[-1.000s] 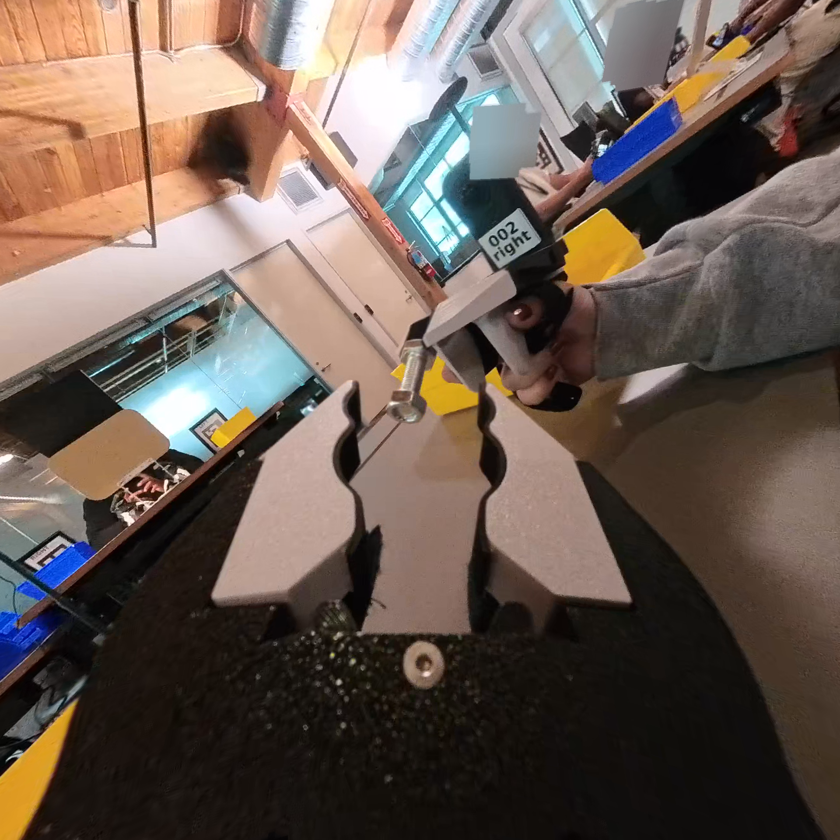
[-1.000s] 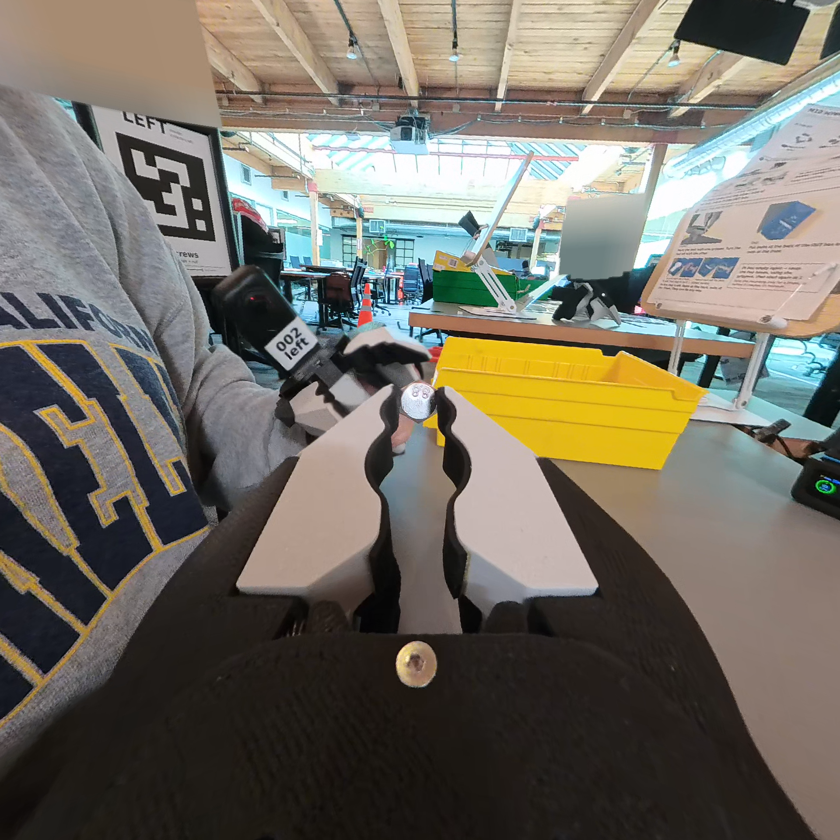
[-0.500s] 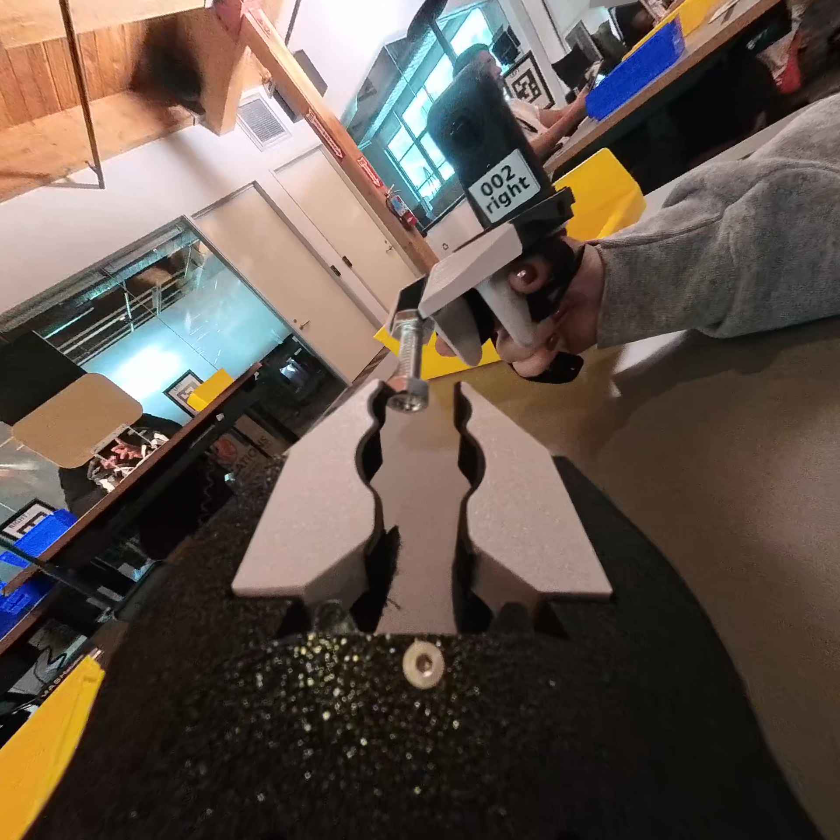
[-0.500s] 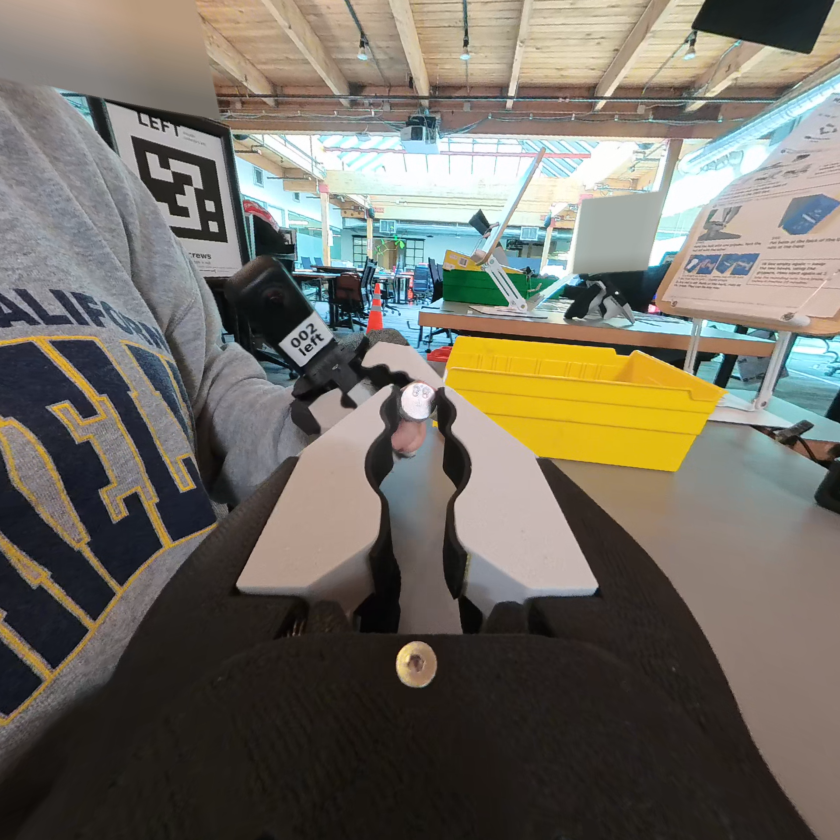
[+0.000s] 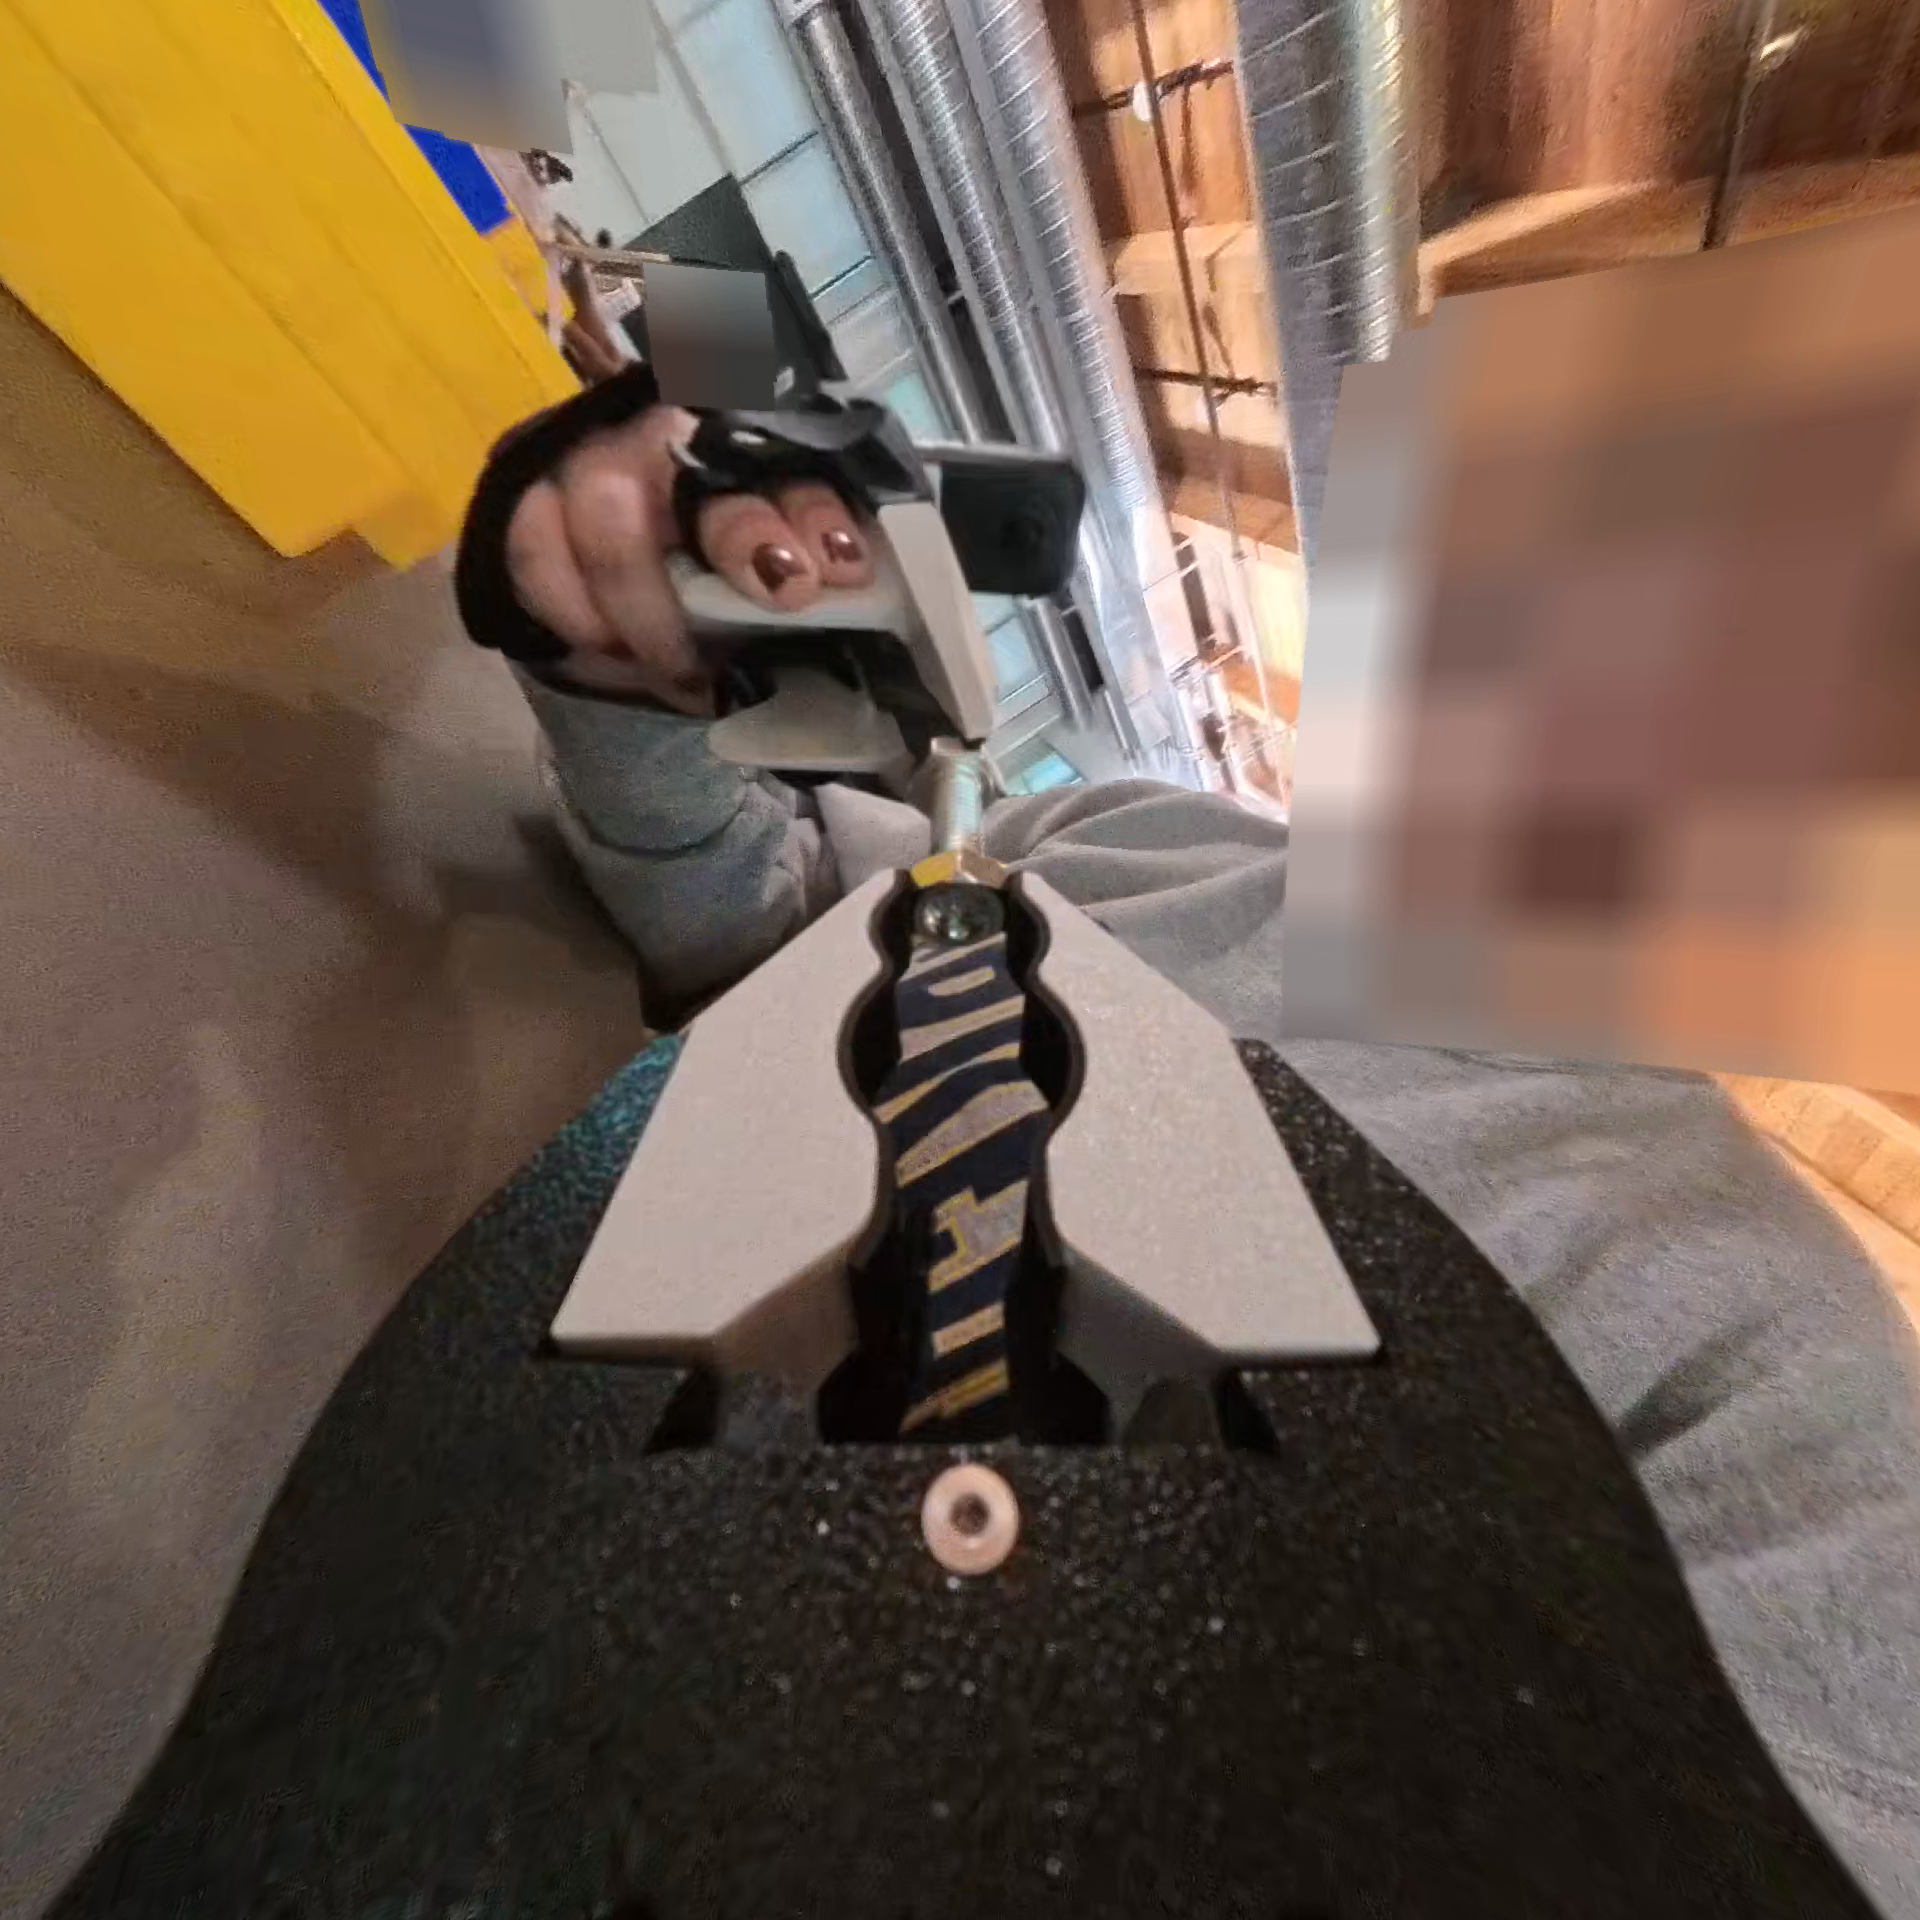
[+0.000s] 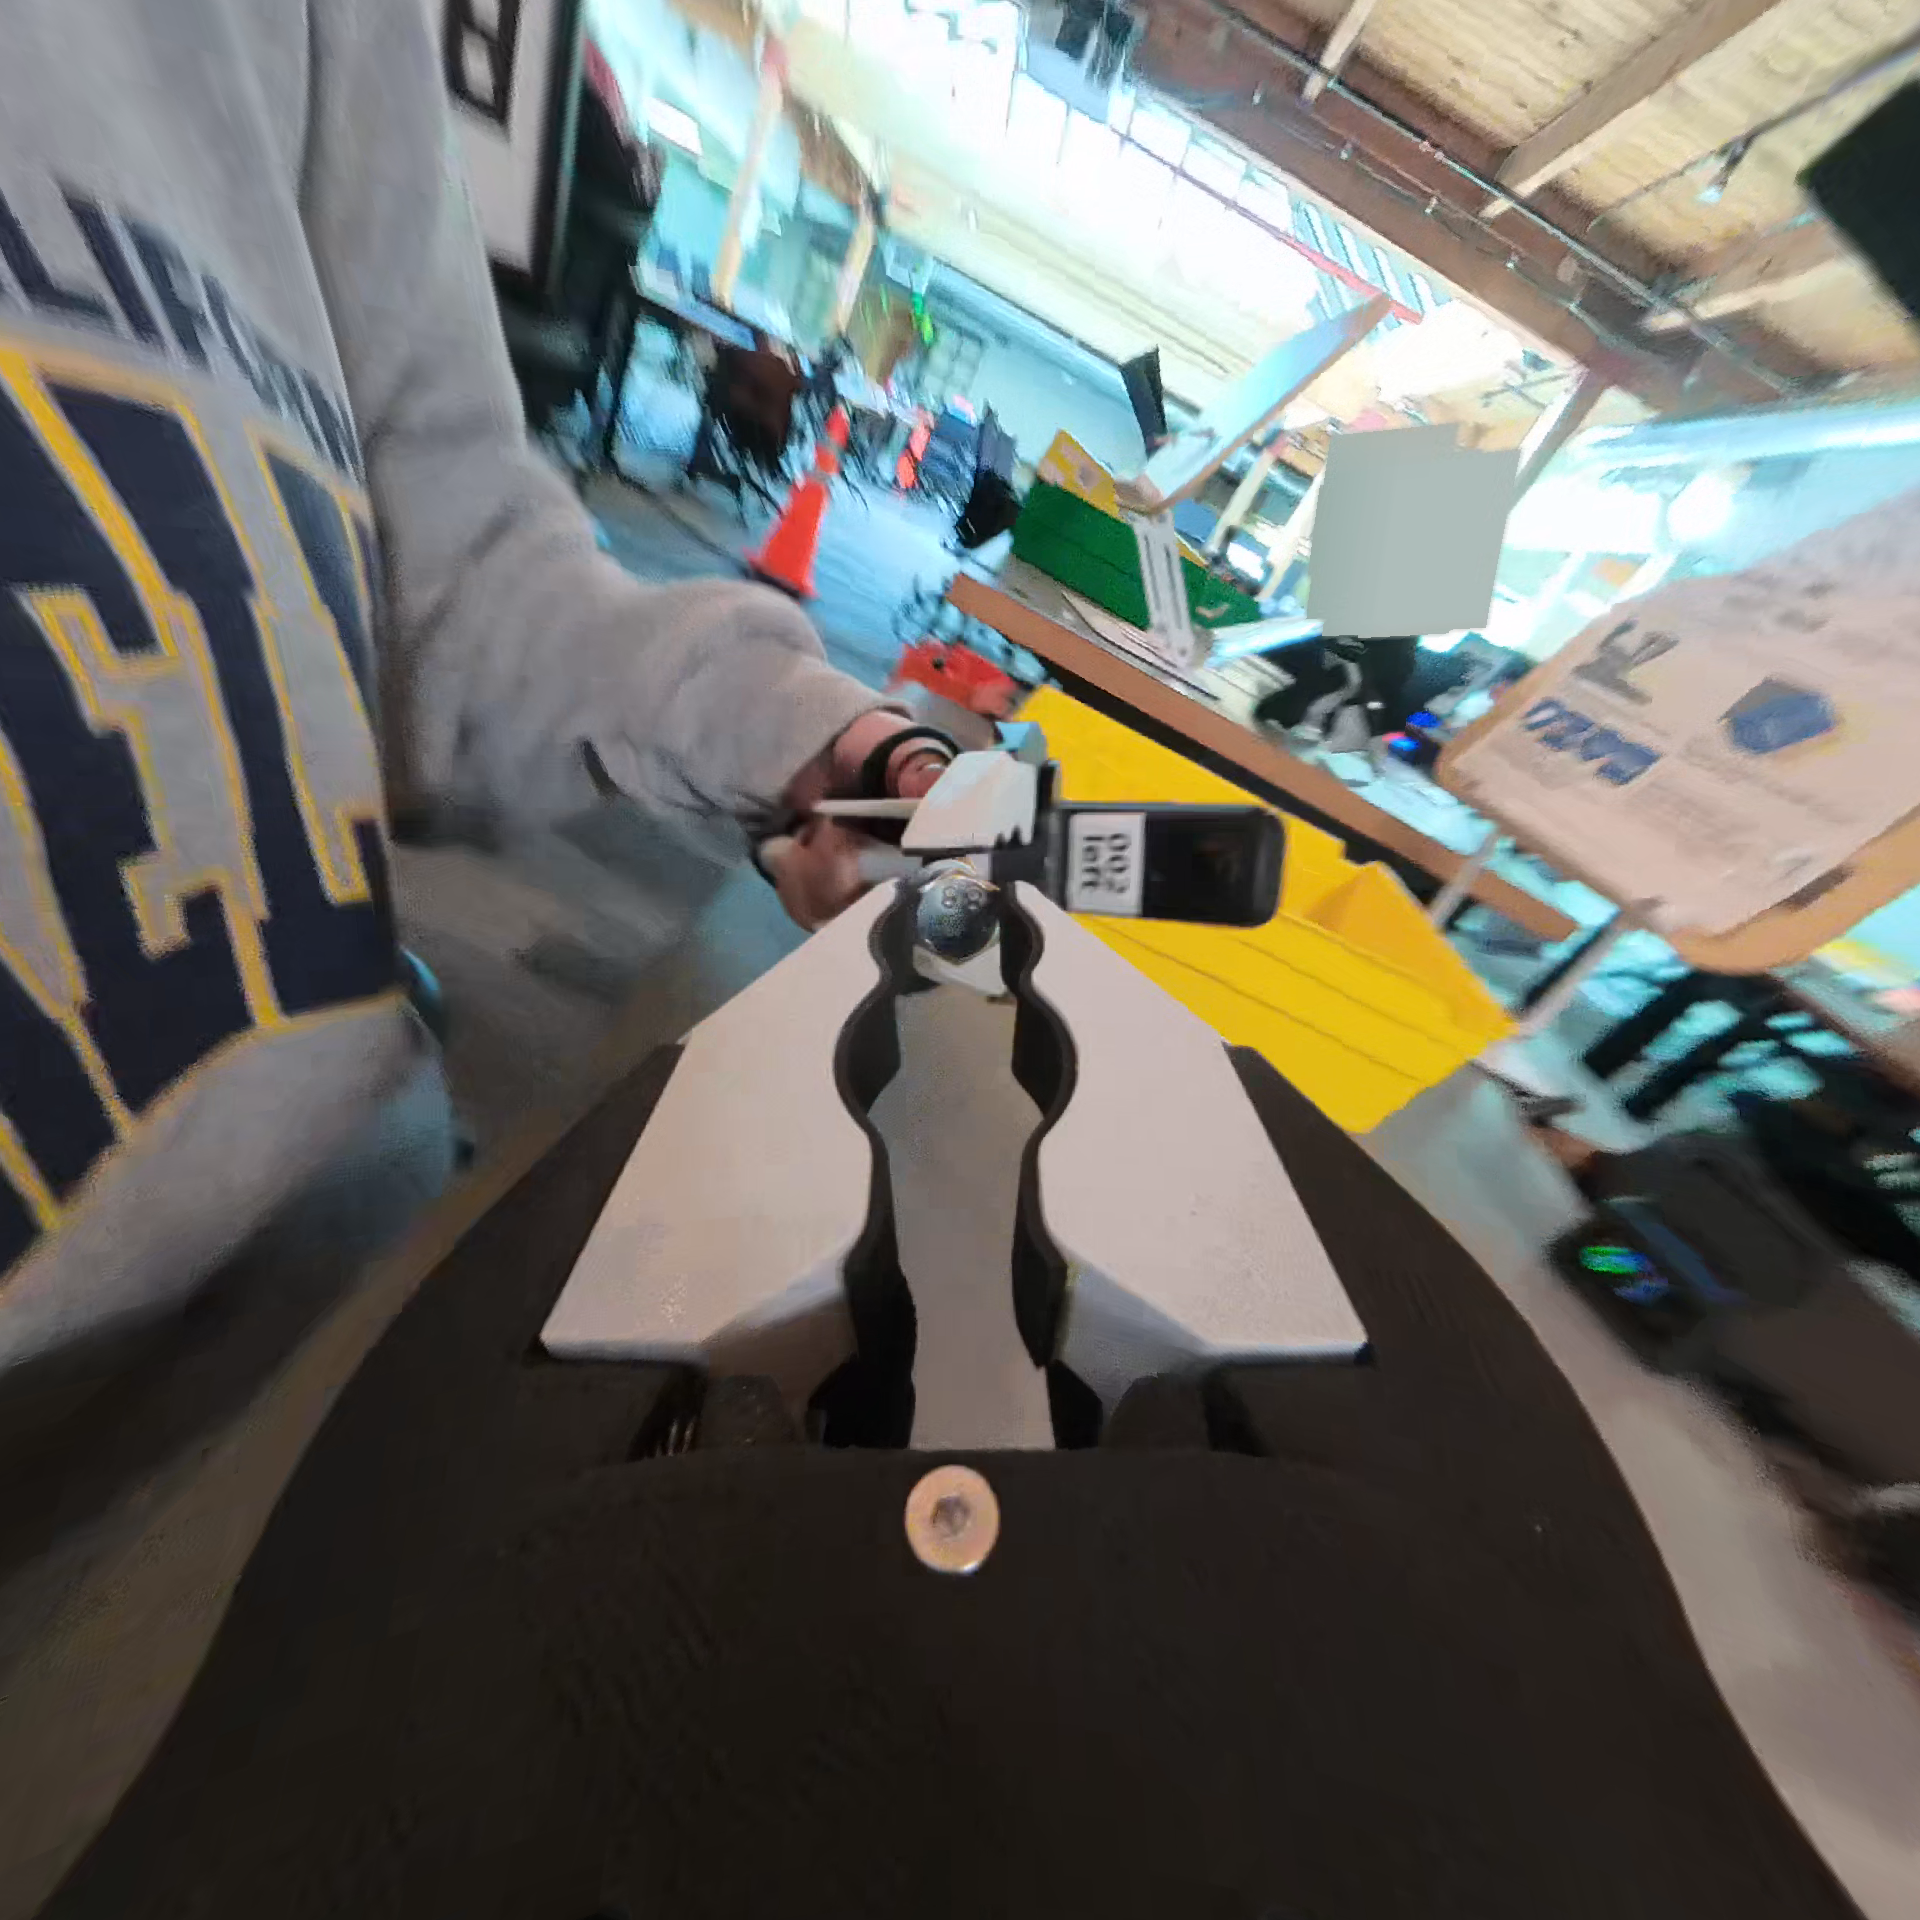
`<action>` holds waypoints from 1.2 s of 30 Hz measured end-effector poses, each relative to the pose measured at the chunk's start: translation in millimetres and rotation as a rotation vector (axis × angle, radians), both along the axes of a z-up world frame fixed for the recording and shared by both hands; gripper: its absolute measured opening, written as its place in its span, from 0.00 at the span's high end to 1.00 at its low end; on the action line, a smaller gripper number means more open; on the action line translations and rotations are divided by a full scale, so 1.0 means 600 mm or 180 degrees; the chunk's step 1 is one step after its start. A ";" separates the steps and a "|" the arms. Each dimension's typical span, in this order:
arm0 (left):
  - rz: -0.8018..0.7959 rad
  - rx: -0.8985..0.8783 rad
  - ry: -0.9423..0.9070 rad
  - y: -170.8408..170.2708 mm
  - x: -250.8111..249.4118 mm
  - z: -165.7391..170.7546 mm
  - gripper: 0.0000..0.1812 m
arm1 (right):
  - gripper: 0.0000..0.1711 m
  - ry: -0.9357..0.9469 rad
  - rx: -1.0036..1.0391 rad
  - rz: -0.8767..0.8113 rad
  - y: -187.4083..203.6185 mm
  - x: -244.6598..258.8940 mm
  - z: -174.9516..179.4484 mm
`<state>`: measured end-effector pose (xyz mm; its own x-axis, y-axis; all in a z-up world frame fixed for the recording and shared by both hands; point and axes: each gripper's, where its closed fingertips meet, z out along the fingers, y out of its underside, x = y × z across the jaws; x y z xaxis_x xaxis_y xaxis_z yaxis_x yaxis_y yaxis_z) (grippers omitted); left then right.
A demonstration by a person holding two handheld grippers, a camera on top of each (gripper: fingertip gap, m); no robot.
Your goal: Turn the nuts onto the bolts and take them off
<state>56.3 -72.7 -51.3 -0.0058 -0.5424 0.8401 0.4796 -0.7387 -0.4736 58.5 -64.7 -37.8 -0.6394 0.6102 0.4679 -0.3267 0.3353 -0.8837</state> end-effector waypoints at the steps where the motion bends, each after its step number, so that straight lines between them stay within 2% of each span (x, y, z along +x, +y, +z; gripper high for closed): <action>1: 0.0035 -0.0003 -0.0027 0.003 -0.003 -0.004 0.92 | 0.92 0.0099 0.0300 -0.0151 0.000 -0.002 -0.005; 3: 0.0280 0.0086 0.0189 0.013 -0.016 -0.012 0.92 | 0.91 0.0209 0.0740 -0.0457 0.006 -0.011 -0.016; 5: 0.0517 0.0297 0.0559 0.020 -0.023 -0.015 0.92 | 0.91 0.0138 0.0584 -0.0543 0.012 -0.018 -0.018; 7: 0.0897 0.0454 0.1173 0.037 -0.035 -0.032 0.91 | 0.88 -0.0129 -0.0119 -0.0444 0.024 -0.026 -0.008; 9: 0.1297 0.0825 0.1894 0.049 -0.048 -0.043 0.91 | 0.78 -0.0615 -0.0984 -0.0352 0.046 -0.038 0.003; 11: 0.1600 0.1197 0.2414 0.054 -0.056 -0.040 0.91 | 0.77 -0.1081 -0.1538 -0.0270 0.063 -0.049 0.000; 14: 0.1975 0.1762 0.3087 0.055 -0.060 -0.028 0.91 | 0.79 -0.1676 -0.2024 0.0007 0.064 -0.050 -0.012; 17: 0.2085 0.2196 0.3442 0.050 -0.051 -0.017 0.91 | 0.82 -0.2072 -0.2093 0.0079 0.052 -0.053 -0.033; 19: 0.2113 0.2371 0.3638 0.047 -0.048 -0.015 0.91 | 0.82 -0.2154 -0.2134 0.0169 0.042 -0.053 -0.035; 23: 0.2046 0.2554 0.3965 0.043 -0.044 -0.021 0.91 | 0.90 -0.2199 -0.2200 0.0402 0.027 -0.046 -0.028; 26: 0.1856 0.2352 0.3904 0.040 -0.041 -0.030 0.91 | 0.91 -0.1872 -0.1692 0.0252 0.022 -0.041 -0.034; 28: 0.1605 0.2023 0.3455 0.032 -0.031 -0.030 0.91 | 0.91 -0.1337 -0.1010 0.0065 0.016 -0.033 -0.033; 33: 0.0874 0.1060 0.2282 0.006 -0.011 -0.021 0.91 | 0.90 0.0557 0.1602 -0.0650 -0.002 -0.019 -0.031; 36: 0.0528 0.0310 0.1248 -0.002 -0.015 -0.003 0.91 | 0.91 0.1527 0.2831 -0.1043 -0.006 -0.025 -0.017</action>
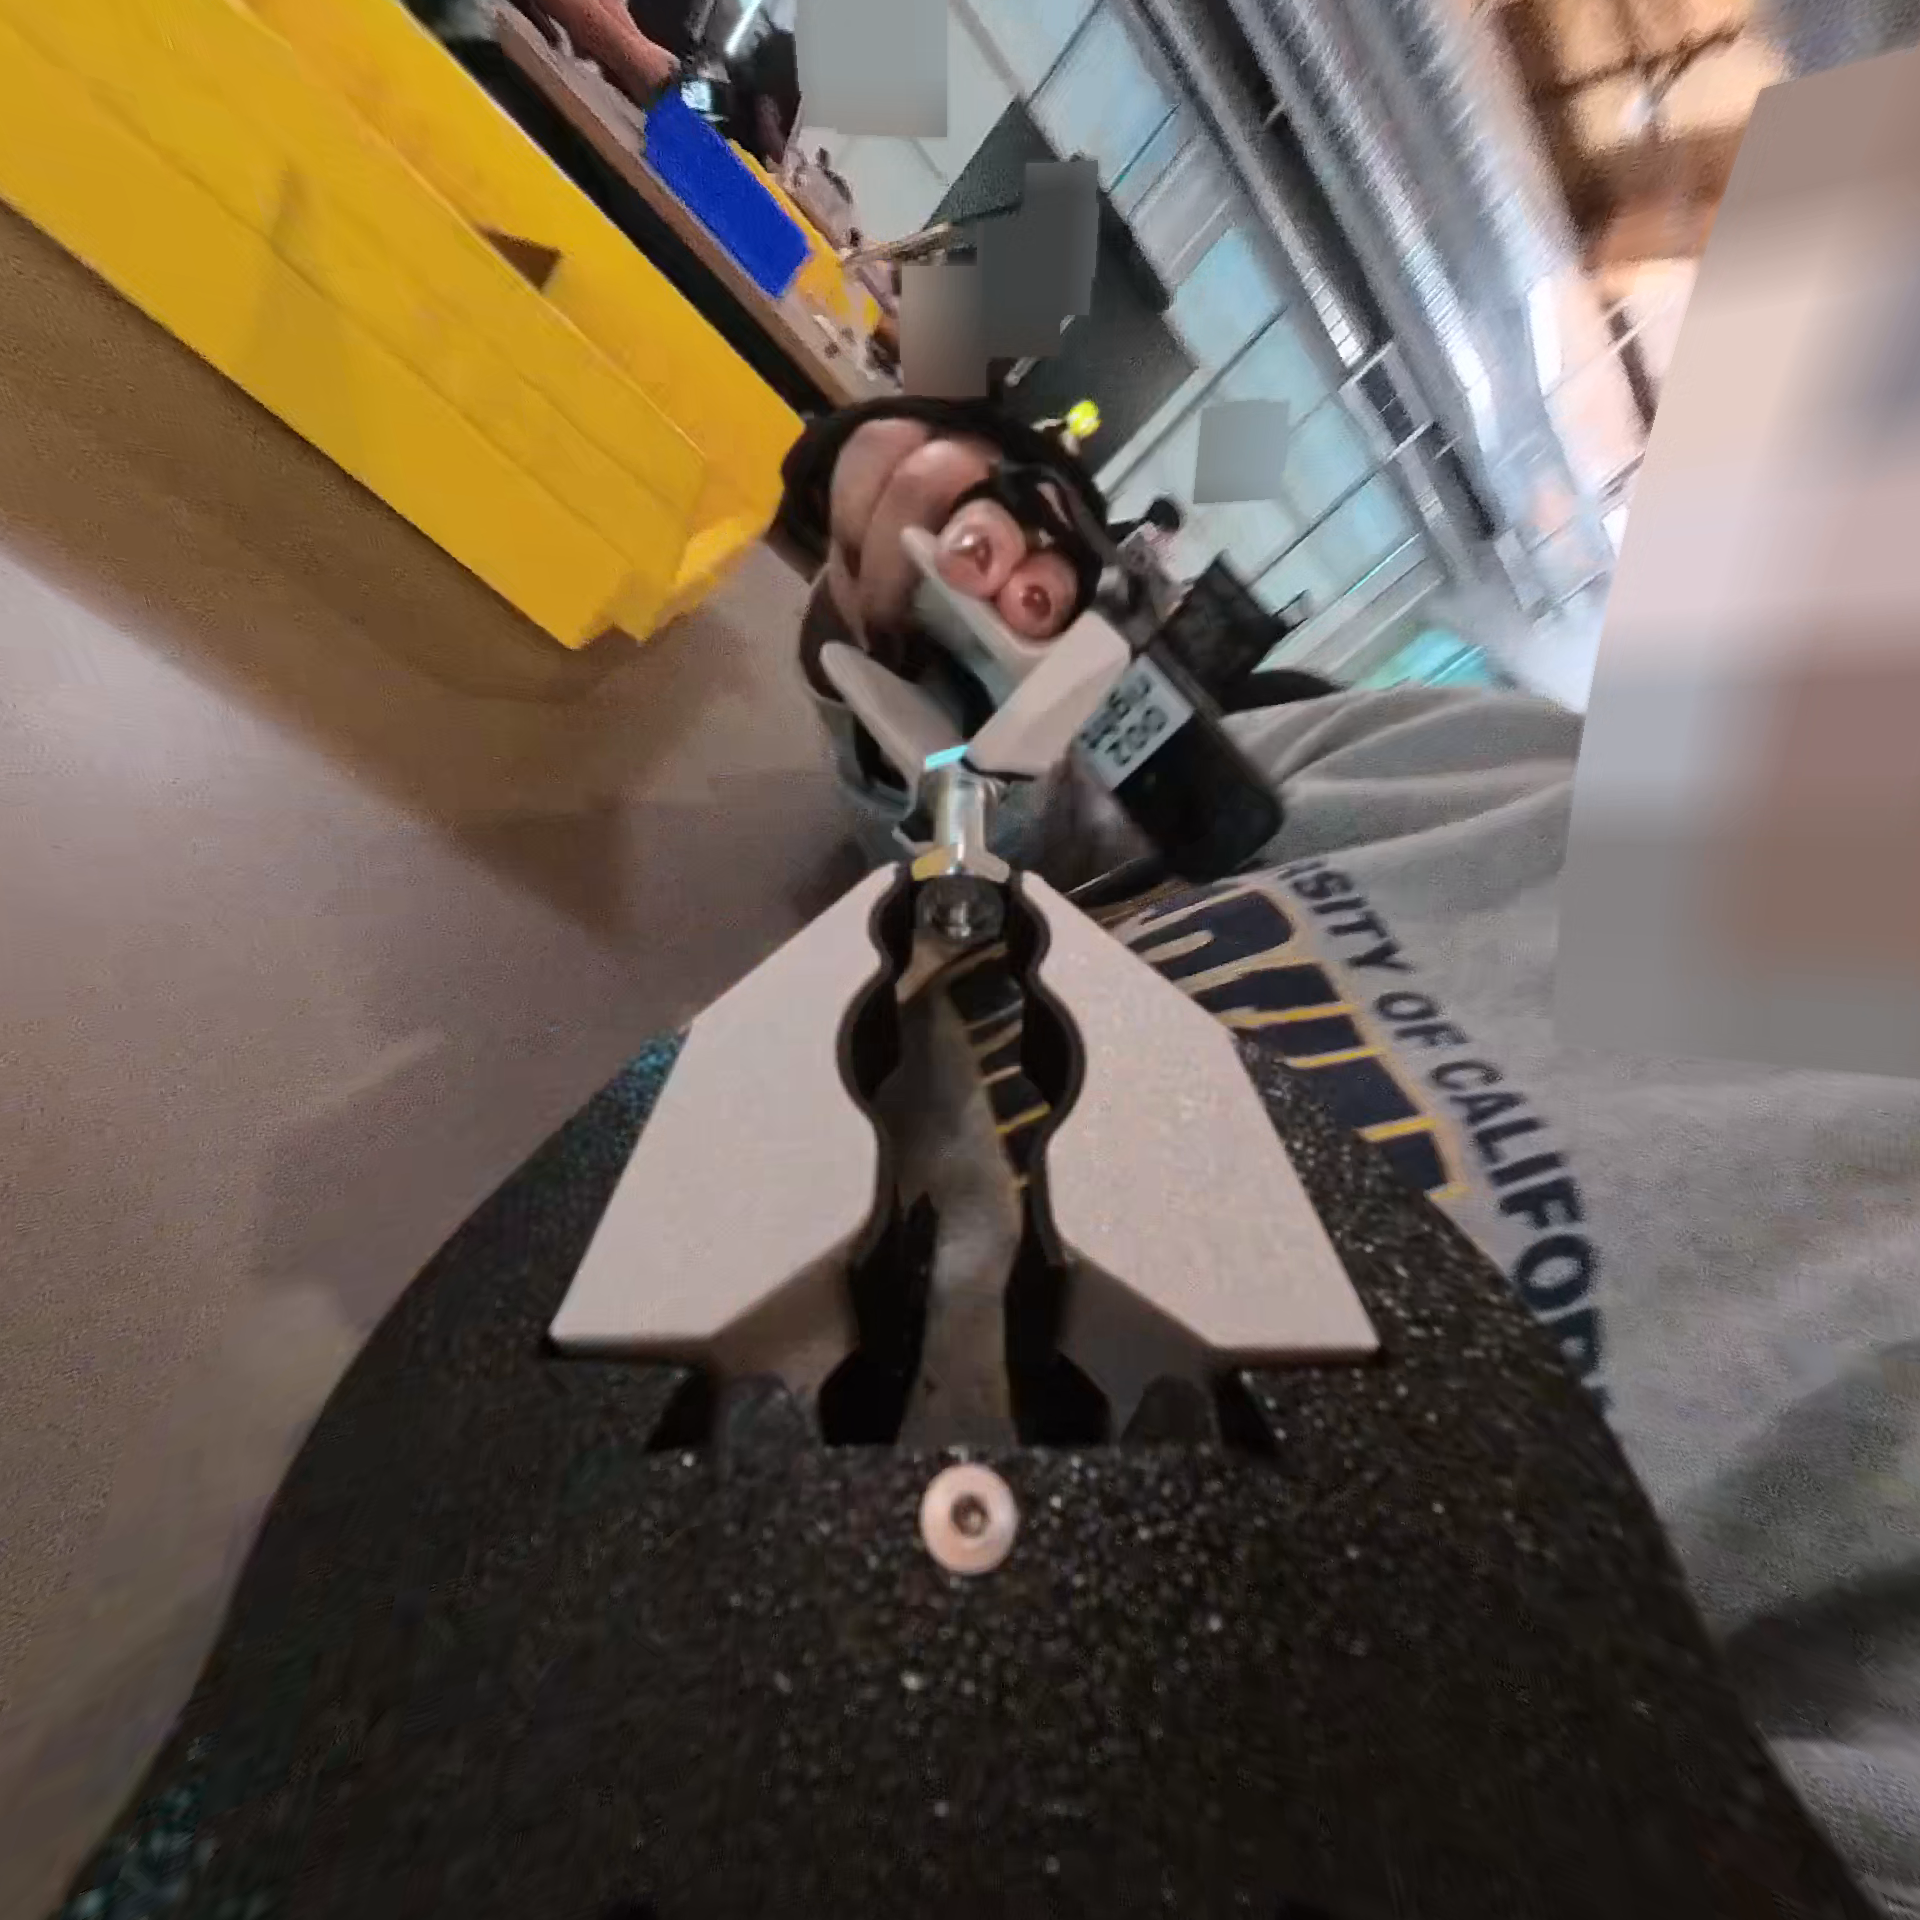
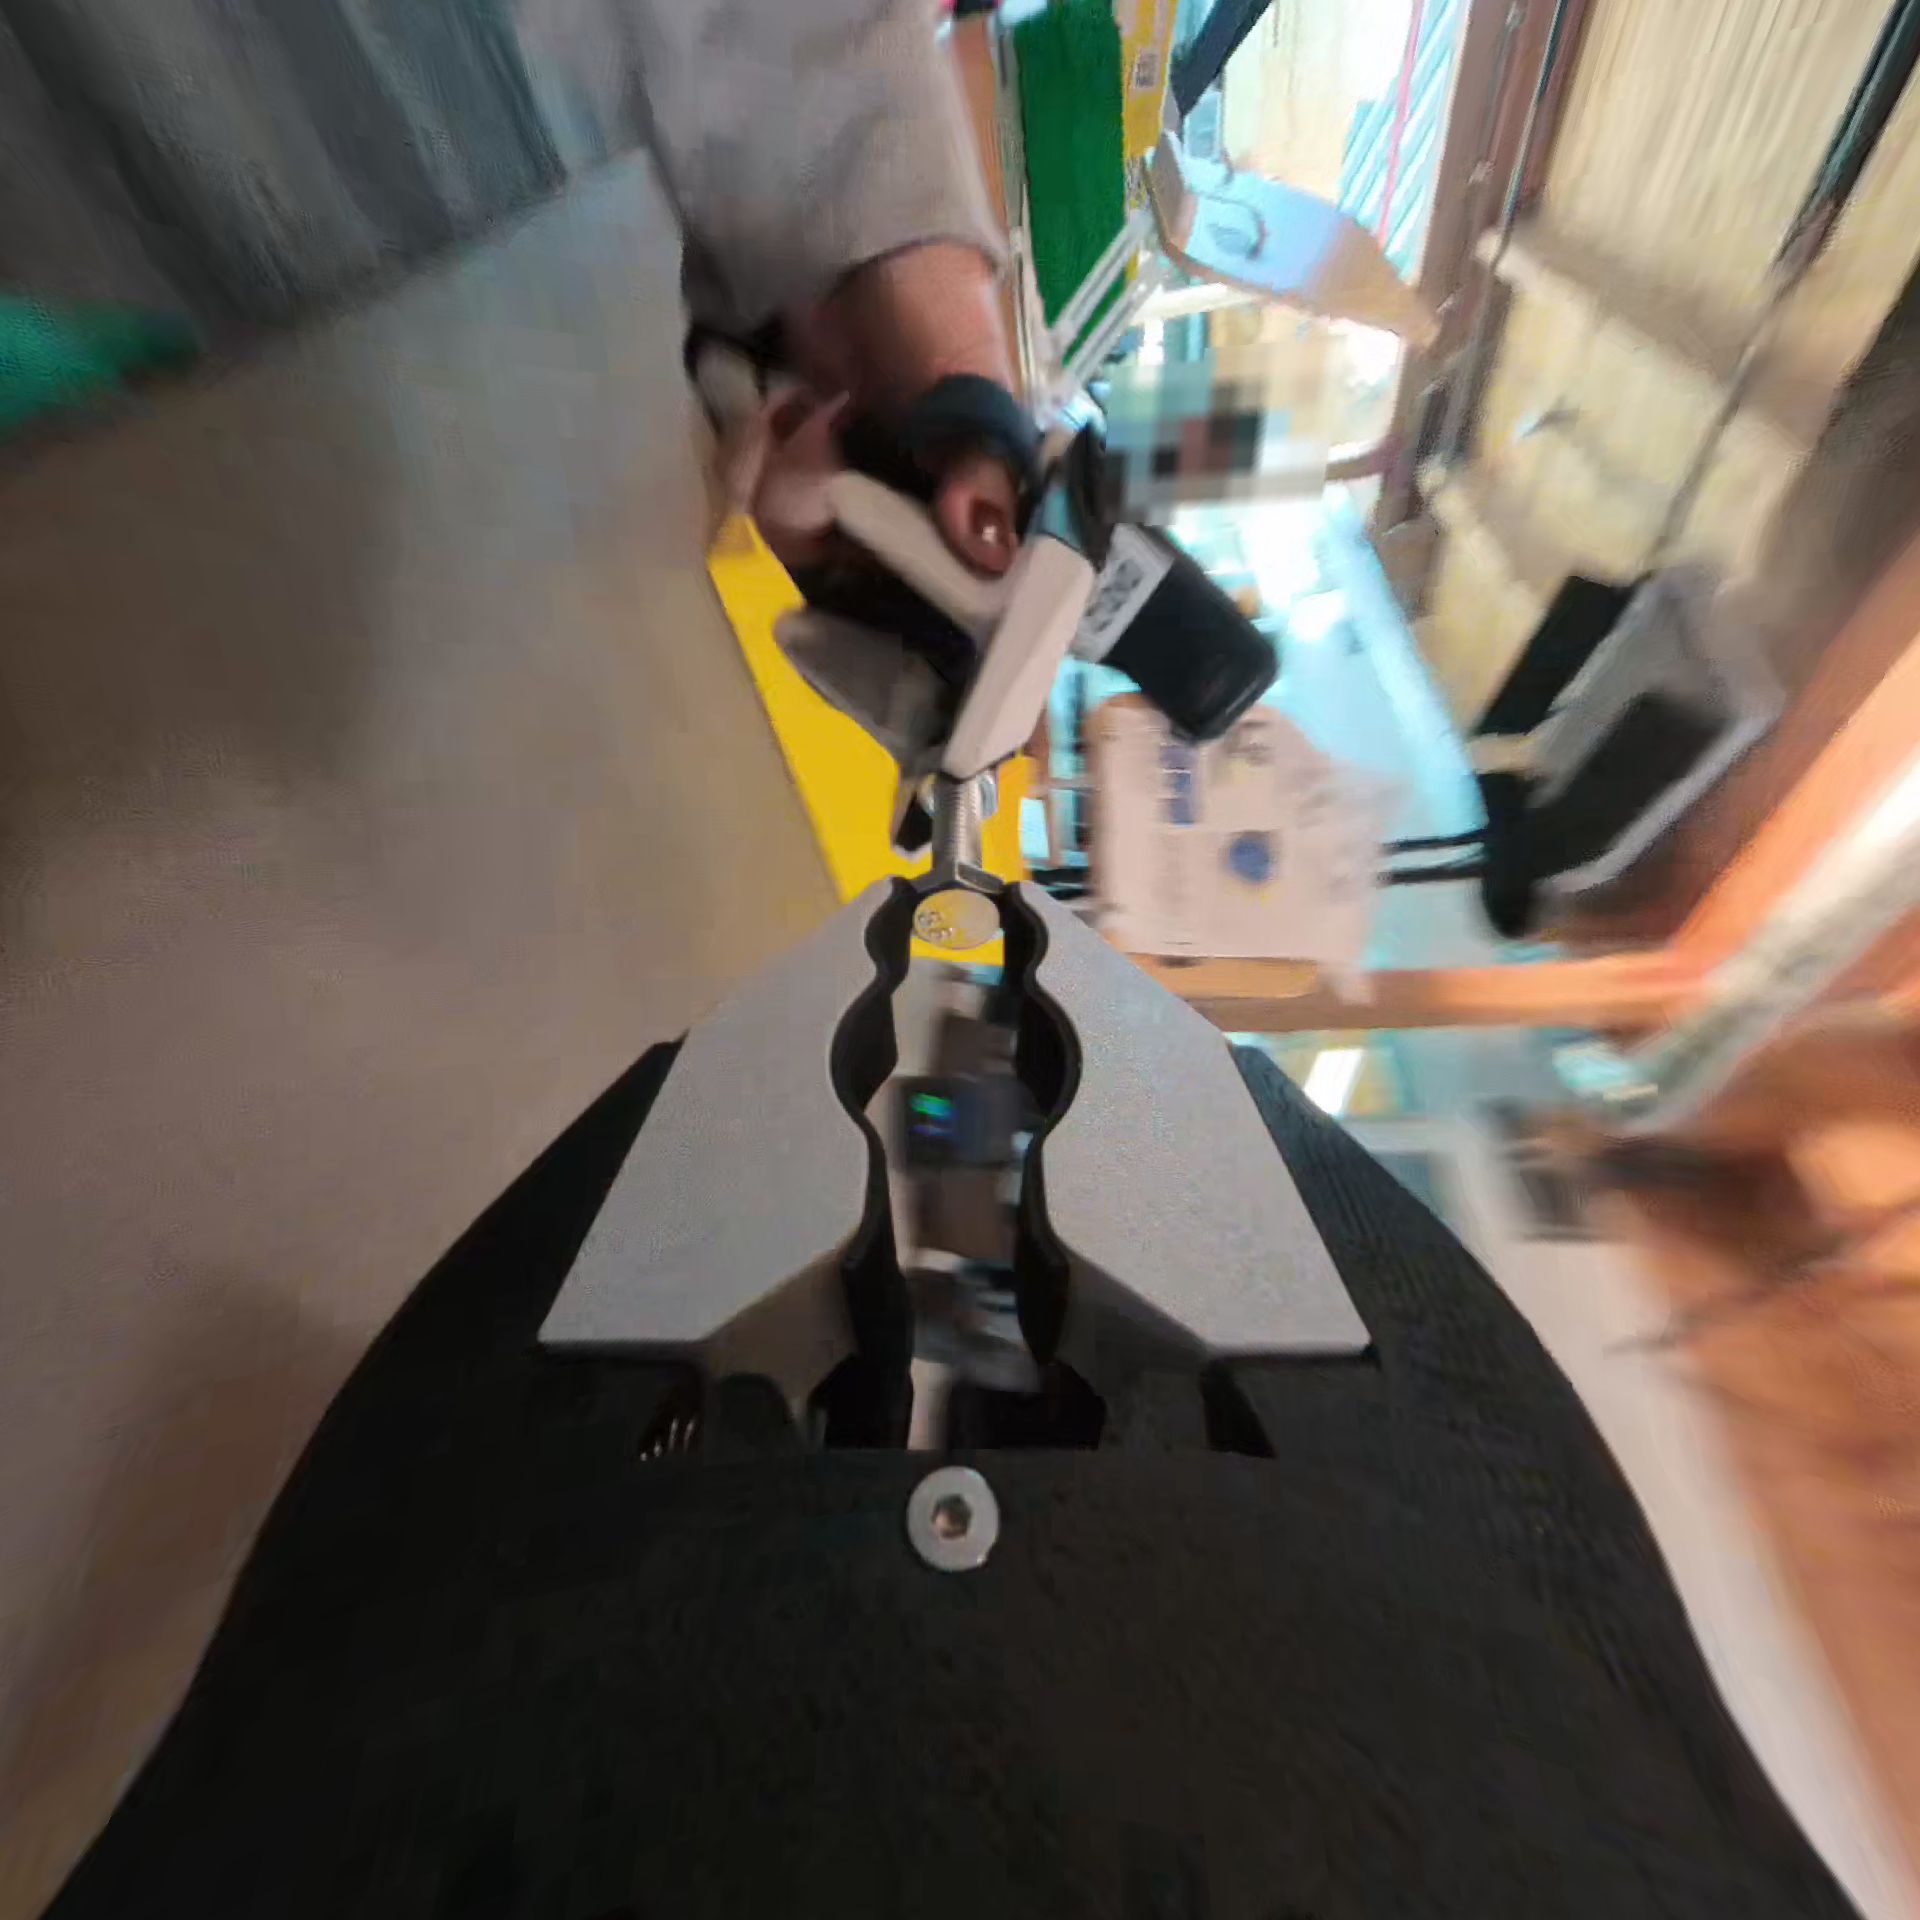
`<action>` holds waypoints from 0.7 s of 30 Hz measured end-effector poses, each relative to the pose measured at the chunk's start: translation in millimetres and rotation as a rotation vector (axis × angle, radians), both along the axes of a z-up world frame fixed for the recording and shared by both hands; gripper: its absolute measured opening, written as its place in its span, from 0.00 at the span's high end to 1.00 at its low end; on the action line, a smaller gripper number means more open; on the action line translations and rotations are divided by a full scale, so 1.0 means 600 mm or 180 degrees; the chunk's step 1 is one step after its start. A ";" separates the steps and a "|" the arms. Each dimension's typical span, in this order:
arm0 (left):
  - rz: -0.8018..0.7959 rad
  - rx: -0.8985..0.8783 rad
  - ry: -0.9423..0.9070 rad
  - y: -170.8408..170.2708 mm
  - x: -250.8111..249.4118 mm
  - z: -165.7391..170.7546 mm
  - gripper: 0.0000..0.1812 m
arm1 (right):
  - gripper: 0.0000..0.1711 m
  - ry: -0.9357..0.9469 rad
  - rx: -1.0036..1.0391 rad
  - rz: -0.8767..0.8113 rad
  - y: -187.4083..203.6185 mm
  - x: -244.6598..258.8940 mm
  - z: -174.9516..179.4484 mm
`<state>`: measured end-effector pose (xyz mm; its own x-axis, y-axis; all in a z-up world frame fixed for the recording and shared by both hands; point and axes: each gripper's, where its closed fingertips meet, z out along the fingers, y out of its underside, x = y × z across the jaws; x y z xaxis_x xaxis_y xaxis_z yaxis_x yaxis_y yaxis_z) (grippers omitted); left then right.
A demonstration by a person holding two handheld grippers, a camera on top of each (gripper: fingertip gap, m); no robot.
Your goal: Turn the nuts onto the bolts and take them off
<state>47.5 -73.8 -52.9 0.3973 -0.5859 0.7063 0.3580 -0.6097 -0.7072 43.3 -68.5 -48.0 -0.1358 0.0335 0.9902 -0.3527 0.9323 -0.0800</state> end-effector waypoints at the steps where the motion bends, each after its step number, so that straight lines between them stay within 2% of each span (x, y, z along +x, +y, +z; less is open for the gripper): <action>1: -0.0088 -0.0194 -0.0374 -0.001 -0.003 0.006 0.92 | 0.91 0.0242 0.0341 -0.0048 -0.001 -0.002 0.004; 3: -0.0100 -0.0243 -0.0690 0.005 -0.010 0.010 0.92 | 0.90 0.0526 0.0726 -0.0141 0.002 -0.007 0.010; 4: -0.0090 -0.0229 -0.0734 0.007 -0.013 0.011 0.92 | 0.91 0.0527 0.0702 -0.0148 0.003 -0.010 0.009; 6: -0.0008 -0.0122 -0.0661 0.010 -0.017 0.010 0.92 | 0.90 0.0293 0.0232 -0.0114 0.005 -0.013 0.007; 9: 0.0213 0.0210 -0.0262 0.017 -0.020 0.015 0.92 | 0.91 -0.0216 -0.0880 0.0052 0.010 -0.015 0.009; 11: 0.0496 0.0357 0.0204 0.031 -0.032 0.006 0.69 | 0.91 -0.0511 -0.1522 0.0177 0.014 -0.017 0.014; 13: 0.0820 0.0802 0.0861 0.039 -0.049 0.006 0.62 | 0.91 -0.0906 -0.2129 0.0293 0.018 -0.020 0.014; 15: 0.1130 0.1523 0.1630 0.035 -0.060 0.020 0.62 | 0.91 -0.1293 -0.2737 0.0470 0.021 -0.022 0.015; 18: 0.1281 0.2622 0.2837 0.012 -0.045 0.037 0.70 | 0.91 -0.1794 -0.3481 0.0790 0.023 -0.021 0.020; 21: 0.1279 0.2971 0.3272 0.004 -0.025 0.045 0.71 | 0.91 -0.2151 -0.3760 0.0961 0.021 -0.018 0.016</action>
